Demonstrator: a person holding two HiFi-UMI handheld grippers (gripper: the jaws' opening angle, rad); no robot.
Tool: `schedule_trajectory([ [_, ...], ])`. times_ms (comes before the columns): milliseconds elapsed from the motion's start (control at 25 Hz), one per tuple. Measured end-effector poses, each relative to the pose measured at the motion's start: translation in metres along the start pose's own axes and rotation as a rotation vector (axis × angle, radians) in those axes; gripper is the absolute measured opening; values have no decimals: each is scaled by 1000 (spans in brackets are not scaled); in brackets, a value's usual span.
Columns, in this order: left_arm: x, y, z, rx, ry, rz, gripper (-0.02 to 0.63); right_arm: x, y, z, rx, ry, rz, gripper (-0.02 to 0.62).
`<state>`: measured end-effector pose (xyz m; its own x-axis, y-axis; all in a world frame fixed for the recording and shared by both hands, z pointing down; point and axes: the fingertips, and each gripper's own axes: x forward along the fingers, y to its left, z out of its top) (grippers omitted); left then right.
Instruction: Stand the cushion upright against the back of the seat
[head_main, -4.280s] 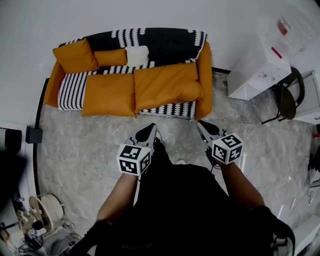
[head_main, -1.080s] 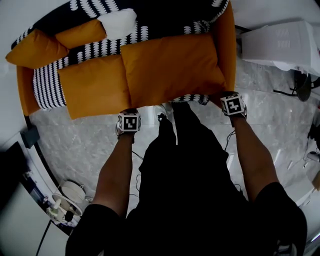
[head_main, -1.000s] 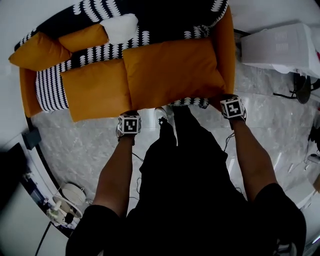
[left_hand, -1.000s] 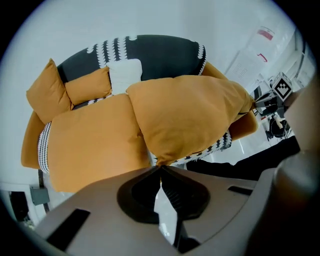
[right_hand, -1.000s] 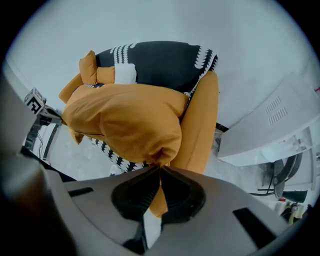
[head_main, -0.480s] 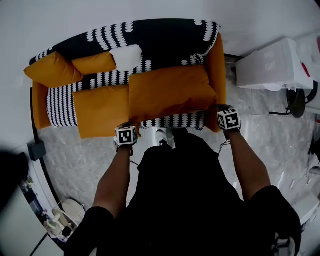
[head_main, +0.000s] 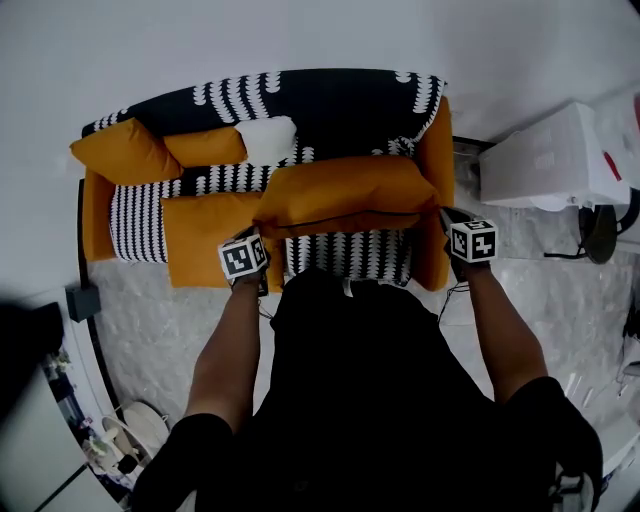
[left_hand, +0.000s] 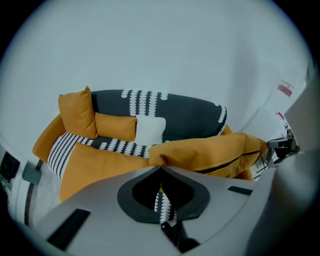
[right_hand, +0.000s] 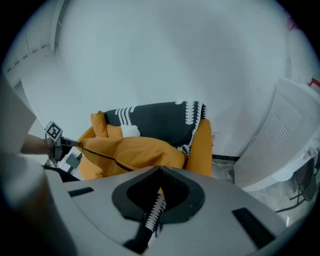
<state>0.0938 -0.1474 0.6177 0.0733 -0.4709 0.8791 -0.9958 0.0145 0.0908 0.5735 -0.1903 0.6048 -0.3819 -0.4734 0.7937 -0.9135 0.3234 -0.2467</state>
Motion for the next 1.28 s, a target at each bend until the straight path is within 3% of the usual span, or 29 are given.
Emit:
schedule_trajectory([
  [280, 1, 2, 70, -53, -84, -51, 20, 0, -3, 58, 114, -117, -7, 37],
  [760, 26, 9, 168, 16, -121, -143, 18, 10, -15, 132, 268, -234, -88, 35],
  [920, 38, -5, 198, 31, -150, -219, 18, 6, -19, 182, 289, -338, -66, 35],
  [1080, 55, -8, 222, 54, -144, -224, 18, 10, -18, 215, 245, -336, -111, 35],
  [1280, 69, -6, 248, 54, -147, -242, 18, 29, -44, 191, 204, -230, -253, 37],
])
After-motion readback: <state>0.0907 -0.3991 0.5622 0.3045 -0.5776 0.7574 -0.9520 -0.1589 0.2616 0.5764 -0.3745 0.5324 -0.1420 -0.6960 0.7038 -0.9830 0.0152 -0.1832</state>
